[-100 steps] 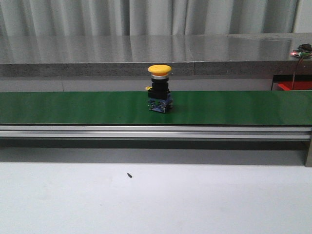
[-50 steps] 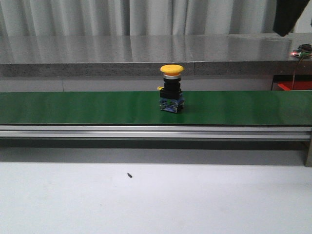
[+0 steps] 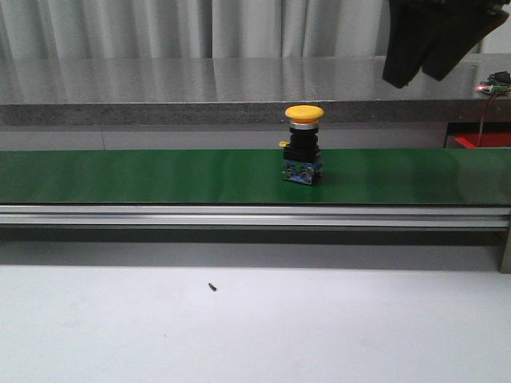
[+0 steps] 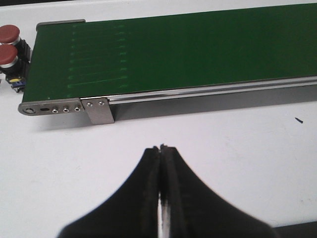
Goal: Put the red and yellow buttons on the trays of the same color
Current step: 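Lower the right gripper onto the next yellow button on the belt, then grasp the yellow button and carry it toward the yellow tray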
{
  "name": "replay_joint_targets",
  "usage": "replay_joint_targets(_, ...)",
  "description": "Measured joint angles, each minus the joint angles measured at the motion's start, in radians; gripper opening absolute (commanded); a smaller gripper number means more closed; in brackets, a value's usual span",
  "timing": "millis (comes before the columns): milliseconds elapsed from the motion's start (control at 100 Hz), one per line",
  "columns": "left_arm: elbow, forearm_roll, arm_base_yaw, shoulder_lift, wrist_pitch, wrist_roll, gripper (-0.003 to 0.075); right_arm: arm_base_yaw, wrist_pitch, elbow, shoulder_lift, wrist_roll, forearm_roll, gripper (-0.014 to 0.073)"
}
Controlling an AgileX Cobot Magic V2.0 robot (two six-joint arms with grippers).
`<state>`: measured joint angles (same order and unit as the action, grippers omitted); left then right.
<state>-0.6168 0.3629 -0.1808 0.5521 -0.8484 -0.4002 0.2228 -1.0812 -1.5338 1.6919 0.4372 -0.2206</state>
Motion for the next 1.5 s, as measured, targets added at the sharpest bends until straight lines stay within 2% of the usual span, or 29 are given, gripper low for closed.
replay_joint_targets(270, 0.0, 0.0, 0.0, 0.0, 0.0, 0.0, -0.002, 0.004, 0.031, 0.0, 0.059, 0.113, -0.103, 0.0518)
replay_joint_targets(990, 0.0, 0.0, 0.0, 0.0, 0.0, 0.0, -0.002, 0.036, 0.102, -0.003, 0.185, 0.208, -0.148, 0.0514)
replay_joint_targets(1090, 0.0, 0.0, 0.0, 0.0, 0.0, 0.0, -0.002, 0.036, 0.113, -0.003, 0.188, 0.208, -0.148, 0.0427)
replay_joint_targets(1210, 0.0, 0.0, 0.0, 0.0, 0.0, 0.0, -0.002, 0.036, 0.123, -0.003, 0.188, 0.208, -0.148, 0.0229)
replay_joint_targets(1310, 0.0, 0.0, 0.0, 0.0, 0.0, 0.0, -0.002, 0.036, 0.123, -0.003, 0.188, 0.208, -0.148, 0.0113)
replay_joint_targets(1380, 0.0, 0.0, 0.0, 0.0, 0.0, 0.0, -0.002, 0.036, 0.123, -0.003, 0.188, 0.199, -0.148, 0.0076)
replay_joint_targets(1500, 0.0, 0.0, 0.0, 0.0, 0.0, 0.0, -0.002, 0.036, 0.124, -0.003, 0.188, 0.118, -0.138, 0.0078)
